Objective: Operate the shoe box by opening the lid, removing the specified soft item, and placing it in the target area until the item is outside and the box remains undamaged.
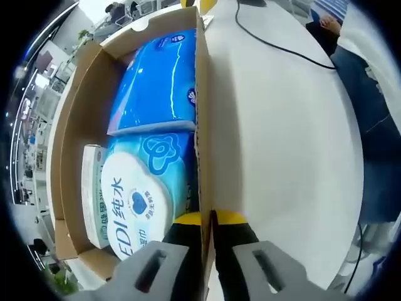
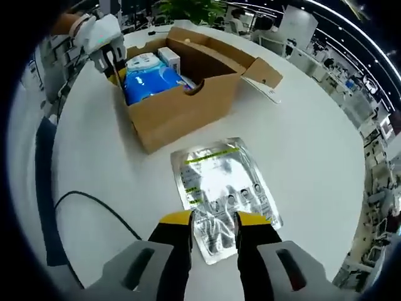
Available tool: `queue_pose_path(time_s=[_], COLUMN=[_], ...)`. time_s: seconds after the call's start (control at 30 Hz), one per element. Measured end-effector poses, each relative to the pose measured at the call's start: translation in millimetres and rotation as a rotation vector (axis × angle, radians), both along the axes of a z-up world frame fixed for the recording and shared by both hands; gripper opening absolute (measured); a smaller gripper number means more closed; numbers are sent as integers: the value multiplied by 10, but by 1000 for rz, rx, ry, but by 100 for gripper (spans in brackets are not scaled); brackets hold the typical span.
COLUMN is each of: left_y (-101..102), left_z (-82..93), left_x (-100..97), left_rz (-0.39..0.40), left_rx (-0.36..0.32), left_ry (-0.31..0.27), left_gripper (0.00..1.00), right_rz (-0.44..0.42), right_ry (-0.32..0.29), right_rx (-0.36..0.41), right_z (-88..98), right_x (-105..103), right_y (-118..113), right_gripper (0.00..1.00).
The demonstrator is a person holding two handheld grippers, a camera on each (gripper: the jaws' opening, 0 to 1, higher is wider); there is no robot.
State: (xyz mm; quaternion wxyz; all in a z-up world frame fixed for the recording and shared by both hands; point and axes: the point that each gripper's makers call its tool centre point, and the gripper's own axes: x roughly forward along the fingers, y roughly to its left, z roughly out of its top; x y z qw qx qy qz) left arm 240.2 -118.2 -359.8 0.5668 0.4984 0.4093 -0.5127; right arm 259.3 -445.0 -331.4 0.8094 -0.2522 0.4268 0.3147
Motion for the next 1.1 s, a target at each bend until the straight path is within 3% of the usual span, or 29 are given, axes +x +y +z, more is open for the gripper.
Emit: queue_pose_path(time_s=[0.03, 0.07, 0.17, 0.27, 0.37, 0.5, 0.77, 0.83, 0.93, 1.1], left_y=[0, 1, 1, 2, 3, 2, -5, -7, -6, -7], left_z=[1, 1, -2, -6, -6, -6, -4, -5, -3, -1], left_x=[0, -1, -1, 0, -2, -4, -21, -27, -28, -27], left_rz=[0, 0, 0, -1, -1, -2, 4, 3, 2, -2], left_rx=[0, 0, -1, -2, -2, -1, -5, -5, -8, -6], left_ry=[0, 1, 2, 3, 2, 3, 12, 12, 15, 16], left_gripper=[2, 2, 2, 2, 2, 2, 2, 2, 1, 1], right_rz=[-14, -99, -184, -311, -422, -540, -611, -588, -620, -657], right_ry=[-1, -10, -23, -33, -22, -43, -35, -81, -38, -16], right_rx=[5, 36, 14, 92, 117, 148, 136, 96, 79, 131], right_z=[0, 4, -2, 5, -39, -105, -255, -262, -354, -417], right_x=[10, 81, 167, 271, 308, 397, 380, 415, 360, 328], right_y=[-1, -8, -84, -59, -76, -50, -31, -76, -94, -79], right_gripper=[30, 31, 32, 39, 44, 69, 83, 83, 86, 84])
